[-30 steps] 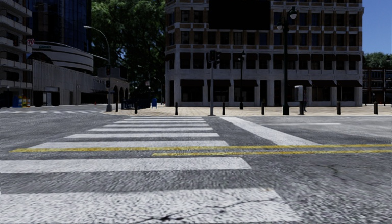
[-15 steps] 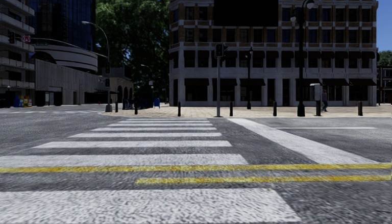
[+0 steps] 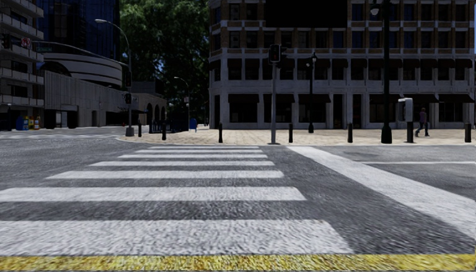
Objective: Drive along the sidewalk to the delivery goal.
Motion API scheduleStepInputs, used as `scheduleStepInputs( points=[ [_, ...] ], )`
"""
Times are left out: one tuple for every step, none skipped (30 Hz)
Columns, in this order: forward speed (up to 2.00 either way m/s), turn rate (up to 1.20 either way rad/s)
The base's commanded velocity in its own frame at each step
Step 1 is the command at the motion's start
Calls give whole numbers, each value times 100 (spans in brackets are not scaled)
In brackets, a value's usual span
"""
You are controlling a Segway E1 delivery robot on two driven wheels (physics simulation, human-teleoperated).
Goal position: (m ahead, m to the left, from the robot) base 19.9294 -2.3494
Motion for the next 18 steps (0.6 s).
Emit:
scheduleStepInputs(
  points=[
    [200,0],
    [200,0],
    [200,0],
    [200,0],
    [200,0],
    [200,0],
    [200,0],
    [200,0],
    [200,0],
    [200,0],
    [200,0],
    [200,0],
    [200,0],
    [200,0],
    [200,0],
    [200,0],
    [200,0],
    [200,0]
  ],
)
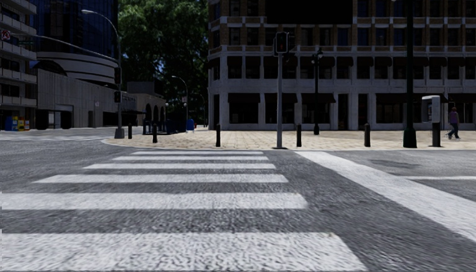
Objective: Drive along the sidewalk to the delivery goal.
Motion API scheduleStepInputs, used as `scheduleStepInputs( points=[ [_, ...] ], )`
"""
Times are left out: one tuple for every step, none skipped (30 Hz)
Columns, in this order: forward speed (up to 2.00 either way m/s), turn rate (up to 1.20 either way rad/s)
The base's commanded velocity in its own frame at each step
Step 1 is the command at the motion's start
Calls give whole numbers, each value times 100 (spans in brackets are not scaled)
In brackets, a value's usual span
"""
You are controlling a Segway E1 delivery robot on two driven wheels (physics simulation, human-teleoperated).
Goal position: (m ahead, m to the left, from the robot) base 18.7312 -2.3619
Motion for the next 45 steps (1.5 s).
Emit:
scheduleStepInputs(
  points=[
    [200,0],
    [200,0],
    [200,0],
    [200,0],
    [200,0],
    [200,0],
    [200,0],
    [200,0],
    [200,0],
    [200,0],
    [200,0],
    [200,0],
    [200,0],
    [200,0],
    [200,0],
    [200,0],
    [200,0],
    [200,0],
    [200,0],
    [200,0],
    [200,0],
    [200,0],
    [200,0],
    [200,0],
    [200,0],
    [200,0],
    [200,0],
    [200,0],
    [200,0],
    [200,0],
    [200,0],
    [200,0],
    [200,0],
    [200,0],
    [200,0],
    [200,0],
    [200,0],
    [200,0],
    [200,0],
    [200,0],
    [200,0],
    [200,0],
    [200,0],
    [200,0],
    [200,0]
  ],
)
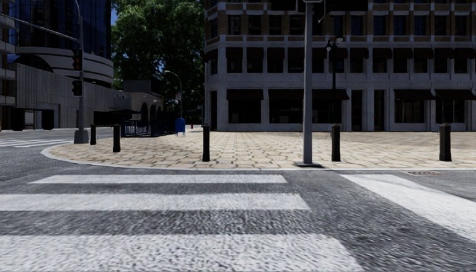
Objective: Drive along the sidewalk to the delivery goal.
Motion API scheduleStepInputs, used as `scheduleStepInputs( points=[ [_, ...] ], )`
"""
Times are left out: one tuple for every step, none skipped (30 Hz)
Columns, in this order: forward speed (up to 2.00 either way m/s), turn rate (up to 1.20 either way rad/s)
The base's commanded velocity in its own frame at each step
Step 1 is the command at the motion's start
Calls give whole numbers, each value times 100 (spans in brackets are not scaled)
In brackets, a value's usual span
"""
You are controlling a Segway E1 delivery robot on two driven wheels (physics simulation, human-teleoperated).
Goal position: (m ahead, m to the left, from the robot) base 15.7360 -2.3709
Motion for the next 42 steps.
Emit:
scheduleStepInputs(
  points=[
    [200,0],
    [200,0],
    [200,0],
    [200,0],
    [200,0],
    [200,0],
    [200,0],
    [200,0],
    [200,0],
    [200,0],
    [200,0],
    [200,0],
    [200,0],
    [200,0],
    [200,0],
    [200,0],
    [200,0],
    [200,0],
    [200,0],
    [200,0],
    [200,0],
    [200,0],
    [200,0],
    [200,0],
    [200,0],
    [200,-2],
    [200,-7],
    [200,-15],
    [200,-15],
    [200,-21],
    [200,-26],
    [200,-27],
    [200,-27],
    [200,-28],
    [200,-29],
    [200,-30],
    [200,-30],
    [200,-30],
    [200,-31],
    [200,-31],
    [191,-31],
    [191,-31]
  ],
)
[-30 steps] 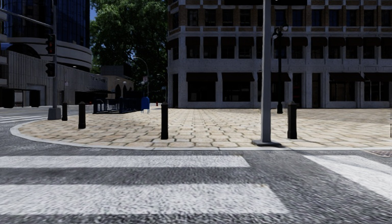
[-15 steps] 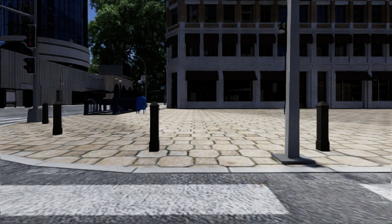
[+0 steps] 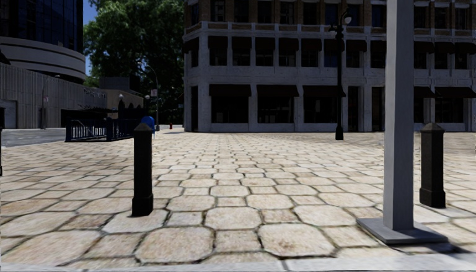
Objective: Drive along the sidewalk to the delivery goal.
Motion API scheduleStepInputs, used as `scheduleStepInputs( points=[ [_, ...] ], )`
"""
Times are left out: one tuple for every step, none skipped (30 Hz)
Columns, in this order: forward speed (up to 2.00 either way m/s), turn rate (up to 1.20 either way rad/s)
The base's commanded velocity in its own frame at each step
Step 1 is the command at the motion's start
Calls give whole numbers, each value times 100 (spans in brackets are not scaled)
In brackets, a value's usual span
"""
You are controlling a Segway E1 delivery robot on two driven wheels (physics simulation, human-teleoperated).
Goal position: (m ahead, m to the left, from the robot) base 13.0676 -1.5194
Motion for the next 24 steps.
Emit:
scheduleStepInputs(
  points=[
    [185,-31],
    [182,-31],
    [180,-31],
    [178,-31],
    [178,-31],
    [177,-31],
    [176,-31],
    [172,-31],
    [172,-31],
    [165,-31],
    [158,-31],
    [154,-30],
    [152,-30],
    [152,-30],
    [151,-30],
    [150,-30],
    [150,-30],
    [150,-30],
    [150,-30],
    [150,-30],
    [150,-25],
    [150,-25],
    [150,-22],
    [150,-21]
  ],
)
